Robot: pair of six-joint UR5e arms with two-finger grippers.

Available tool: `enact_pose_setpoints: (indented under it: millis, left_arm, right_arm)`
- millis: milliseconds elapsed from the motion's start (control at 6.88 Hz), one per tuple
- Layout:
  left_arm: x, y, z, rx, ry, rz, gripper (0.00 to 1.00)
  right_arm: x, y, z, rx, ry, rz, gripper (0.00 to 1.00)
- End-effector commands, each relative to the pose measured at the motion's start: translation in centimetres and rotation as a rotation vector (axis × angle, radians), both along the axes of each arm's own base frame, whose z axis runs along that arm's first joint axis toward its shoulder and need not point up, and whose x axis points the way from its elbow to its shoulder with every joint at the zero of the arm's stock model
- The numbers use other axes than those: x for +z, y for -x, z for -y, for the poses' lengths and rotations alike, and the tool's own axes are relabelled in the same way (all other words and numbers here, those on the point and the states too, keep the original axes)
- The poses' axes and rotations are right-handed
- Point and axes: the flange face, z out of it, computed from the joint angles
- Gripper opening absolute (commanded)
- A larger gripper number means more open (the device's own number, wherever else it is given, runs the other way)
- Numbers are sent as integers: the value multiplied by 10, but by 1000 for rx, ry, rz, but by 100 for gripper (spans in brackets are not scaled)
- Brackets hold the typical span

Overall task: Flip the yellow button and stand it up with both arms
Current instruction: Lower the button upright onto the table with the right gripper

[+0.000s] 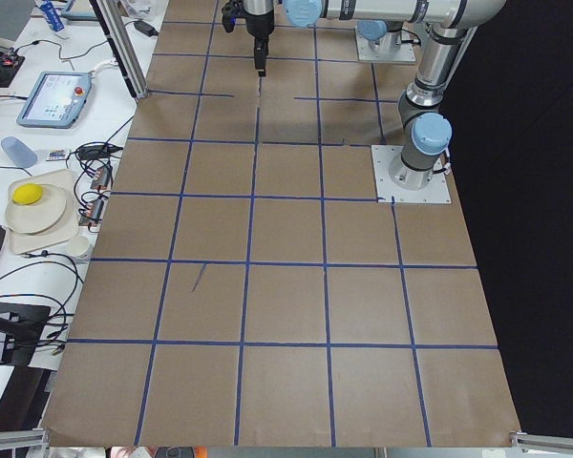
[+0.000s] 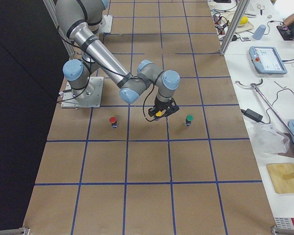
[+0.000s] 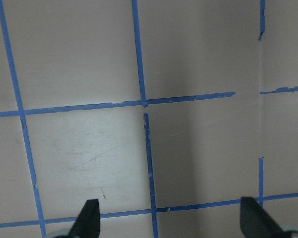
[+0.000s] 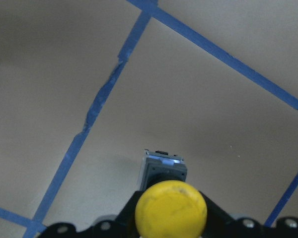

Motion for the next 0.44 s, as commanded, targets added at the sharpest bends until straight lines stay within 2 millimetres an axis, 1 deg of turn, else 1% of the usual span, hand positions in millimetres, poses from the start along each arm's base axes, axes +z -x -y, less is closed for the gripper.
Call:
enact_pose_setpoints:
  millis: [0, 145, 291]
  left_arm:
    - [0, 3, -3, 46, -7, -10, 99]
    - [-1, 1, -3, 50, -7, -15, 99]
    - [-8, 1, -4, 51, -19, -16, 99]
  right_arm:
    - [-21, -8, -16, -129, -34, -29, 20]
    - [-28, -9, -17, -152, 20, -67, 21]
    - [-33, -12, -22, -154, 21, -66, 35]
